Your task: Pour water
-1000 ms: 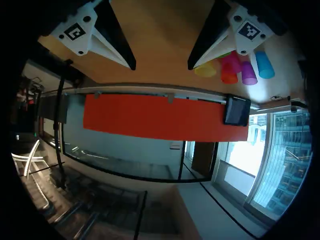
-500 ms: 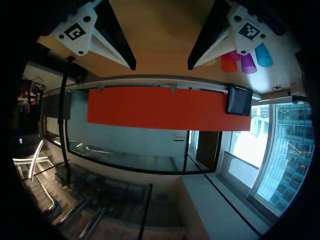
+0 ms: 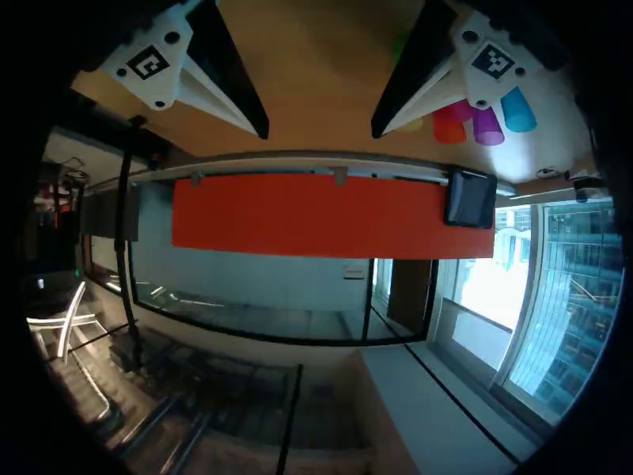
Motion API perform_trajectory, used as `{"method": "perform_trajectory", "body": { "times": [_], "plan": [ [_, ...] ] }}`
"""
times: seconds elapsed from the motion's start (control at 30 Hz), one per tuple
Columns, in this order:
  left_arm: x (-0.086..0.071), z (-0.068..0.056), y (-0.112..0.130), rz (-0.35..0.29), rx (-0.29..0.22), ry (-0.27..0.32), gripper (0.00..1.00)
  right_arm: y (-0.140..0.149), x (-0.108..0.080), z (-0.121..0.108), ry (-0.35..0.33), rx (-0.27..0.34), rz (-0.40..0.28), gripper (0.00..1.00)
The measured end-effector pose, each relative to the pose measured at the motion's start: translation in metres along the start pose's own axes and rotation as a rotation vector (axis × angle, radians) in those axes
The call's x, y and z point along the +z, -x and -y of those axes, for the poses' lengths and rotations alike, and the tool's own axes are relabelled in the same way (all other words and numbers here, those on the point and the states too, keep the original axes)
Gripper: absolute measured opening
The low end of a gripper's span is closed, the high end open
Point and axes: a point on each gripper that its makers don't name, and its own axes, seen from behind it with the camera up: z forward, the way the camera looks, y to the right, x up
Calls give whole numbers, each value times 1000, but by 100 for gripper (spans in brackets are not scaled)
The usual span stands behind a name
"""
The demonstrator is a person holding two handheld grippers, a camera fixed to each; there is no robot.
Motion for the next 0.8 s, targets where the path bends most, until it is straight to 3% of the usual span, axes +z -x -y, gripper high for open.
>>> {"method": "perform_trajectory", "body": {
  "times": [0.3,0.8],
  "plan": [
    [3,9,10,-12,10,-9,96,0,1,5,0,-5,1,100],
    [6,11,18,-6,-4,-4,97,-7,-1,9,0,-14,0,100]
  ]
}}
